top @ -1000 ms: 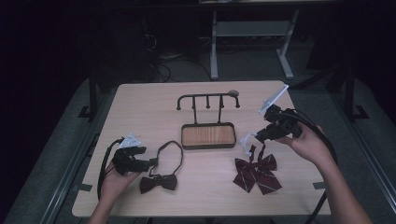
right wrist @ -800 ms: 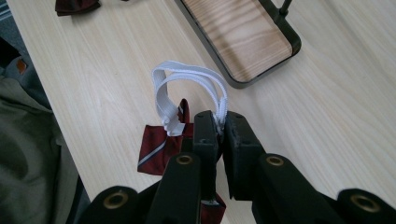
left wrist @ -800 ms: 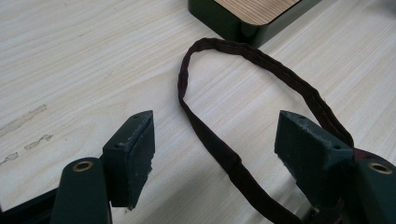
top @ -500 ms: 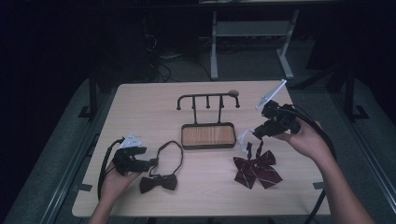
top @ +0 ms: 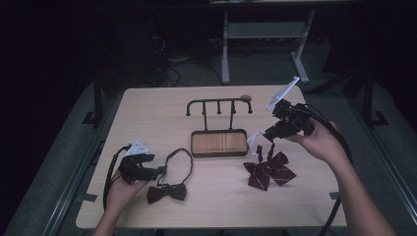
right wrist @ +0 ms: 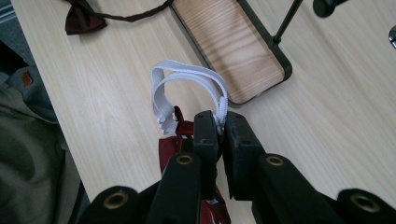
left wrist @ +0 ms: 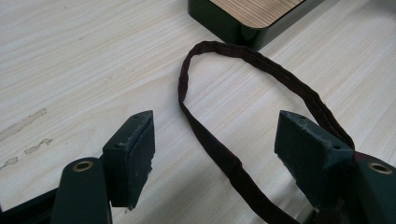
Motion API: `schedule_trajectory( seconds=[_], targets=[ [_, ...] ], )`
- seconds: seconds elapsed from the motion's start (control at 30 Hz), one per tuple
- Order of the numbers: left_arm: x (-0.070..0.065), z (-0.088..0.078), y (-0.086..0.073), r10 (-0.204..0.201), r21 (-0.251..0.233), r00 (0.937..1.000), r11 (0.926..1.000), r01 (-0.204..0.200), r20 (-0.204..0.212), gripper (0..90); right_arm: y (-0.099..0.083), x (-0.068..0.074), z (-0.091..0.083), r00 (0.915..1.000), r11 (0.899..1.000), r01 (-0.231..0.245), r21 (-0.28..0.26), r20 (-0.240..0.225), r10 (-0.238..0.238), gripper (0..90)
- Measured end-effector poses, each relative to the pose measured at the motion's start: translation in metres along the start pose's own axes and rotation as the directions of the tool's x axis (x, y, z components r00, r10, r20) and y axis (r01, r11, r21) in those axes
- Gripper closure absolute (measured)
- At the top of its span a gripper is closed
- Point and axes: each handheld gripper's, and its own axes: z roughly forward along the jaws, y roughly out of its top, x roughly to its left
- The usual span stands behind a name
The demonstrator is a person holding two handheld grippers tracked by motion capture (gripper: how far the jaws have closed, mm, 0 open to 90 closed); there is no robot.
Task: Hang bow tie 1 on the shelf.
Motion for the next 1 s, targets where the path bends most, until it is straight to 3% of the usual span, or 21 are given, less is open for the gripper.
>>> schedule_trajectory(
  seconds=[0.5,1.0],
  targets=[
    [0.000,-0.001,-0.001,-0.011,-0.004,0.9999,0.9999,0.011,0.004,29.0,0.012,0.003,-0.013,0.9995,1.000,0.022,-0.019,0.022,-0.021,83.5],
    [0.001,-0.003,-0.003,-0.003,-0.007,1.0000,1.0000,0.003,0.003,28.8,0.017,0.000,-0.014,0.9993,1.000,0.022,-0.015,0.029,-0.021,83.5]
  ],
)
